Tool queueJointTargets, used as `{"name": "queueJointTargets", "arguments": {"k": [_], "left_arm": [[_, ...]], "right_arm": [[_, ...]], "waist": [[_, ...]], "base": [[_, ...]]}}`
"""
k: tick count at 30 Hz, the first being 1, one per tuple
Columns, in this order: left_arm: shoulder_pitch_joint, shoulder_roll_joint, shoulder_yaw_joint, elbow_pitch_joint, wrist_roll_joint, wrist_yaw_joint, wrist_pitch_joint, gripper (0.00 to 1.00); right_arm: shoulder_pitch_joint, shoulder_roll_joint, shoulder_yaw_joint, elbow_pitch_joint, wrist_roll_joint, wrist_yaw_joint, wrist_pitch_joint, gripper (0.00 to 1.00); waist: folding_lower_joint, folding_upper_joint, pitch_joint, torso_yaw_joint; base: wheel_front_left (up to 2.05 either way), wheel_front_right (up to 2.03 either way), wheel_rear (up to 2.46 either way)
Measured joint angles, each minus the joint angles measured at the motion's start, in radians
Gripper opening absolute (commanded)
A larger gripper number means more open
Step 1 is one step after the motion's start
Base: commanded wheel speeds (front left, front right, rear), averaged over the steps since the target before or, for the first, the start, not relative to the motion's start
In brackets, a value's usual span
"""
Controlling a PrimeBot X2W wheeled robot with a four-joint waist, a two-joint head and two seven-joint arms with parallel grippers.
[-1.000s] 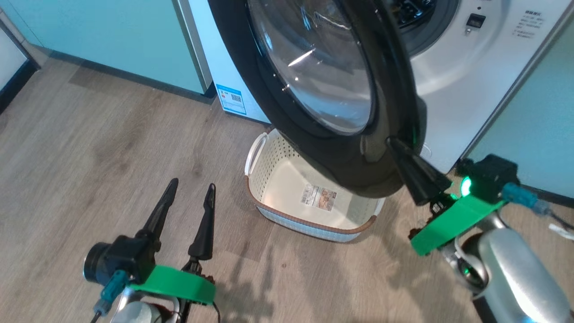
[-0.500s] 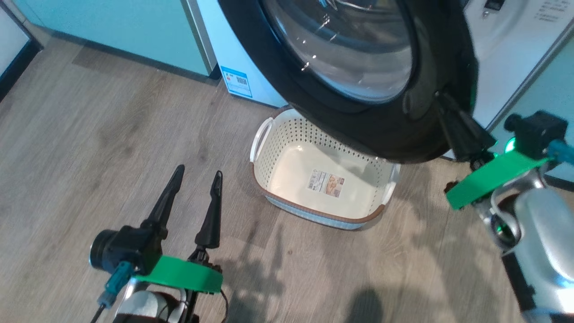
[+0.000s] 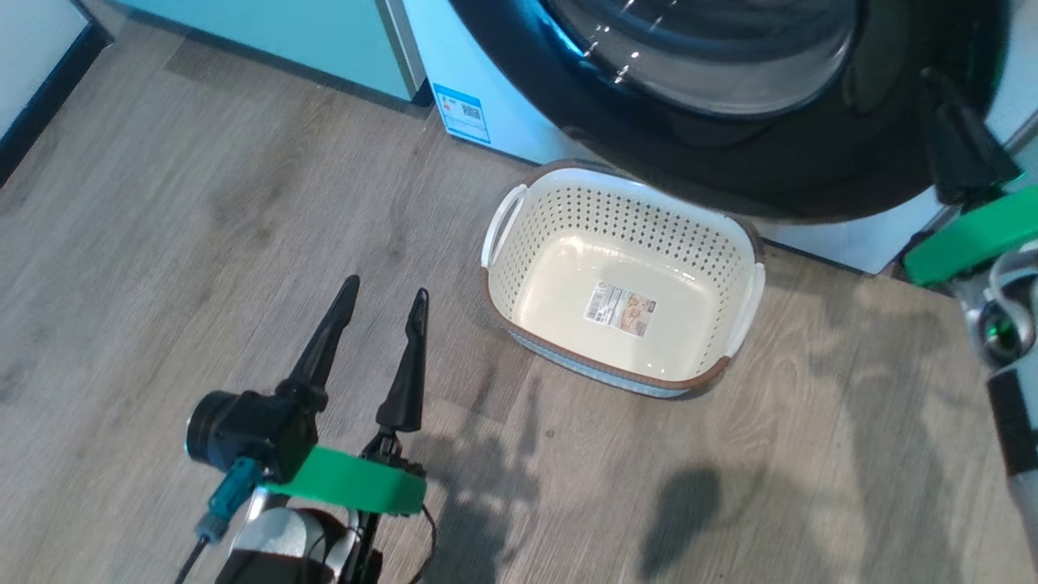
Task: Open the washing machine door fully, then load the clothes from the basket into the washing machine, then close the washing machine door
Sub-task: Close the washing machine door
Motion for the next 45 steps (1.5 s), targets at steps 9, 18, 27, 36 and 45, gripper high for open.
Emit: {"name": "queueJointTargets", "arguments": {"k": [9, 18, 27, 36, 45], "left_arm": [[-0.048, -0.017, -0.034, 0.002, 0.000, -0.018, 0.000, 1.00], [-0.087, -0.020, -0.044, 0.002, -0.003, -0.019, 0.000, 1.00], [-0.100, -0.021, -0.062, 0.002, -0.023, -0.006, 0.000, 1.00], [-0.101, -0.021, -0.061, 0.013, -0.027, 0.001, 0.000, 1.00], [-0.095, -0.021, -0.028, 0.025, 0.000, -0.011, -0.001, 1.00]], "right_arm": [[-0.155, -0.035, -0.081, 0.151, -0.017, 0.000, -0.030, 0.00], [-0.281, -0.062, -0.121, 0.264, -0.040, 0.001, -0.049, 0.00], [-0.312, -0.058, -0.124, 0.310, -0.060, 0.001, -0.050, 0.00], [-0.278, -0.043, -0.070, 0.244, -0.054, 0.000, -0.050, 0.00], [-0.049, 0.010, 0.025, 0.066, -0.010, 0.000, -0.050, 0.00]], "waist": [[0.0000, 0.0000, 0.051, 0.037], [0.0001, 0.0000, 0.105, 0.066], [0.0000, 0.0000, 0.125, 0.079], [0.0000, 0.0000, 0.104, 0.057], [-0.0001, 0.0000, 0.045, -0.007]], "base": [[0.00, 0.00, 0.00], [0.00, 0.00, 0.00], [0.00, 0.00, 0.00], [0.00, 0.00, 0.00], [0.00, 0.00, 0.00]]}}
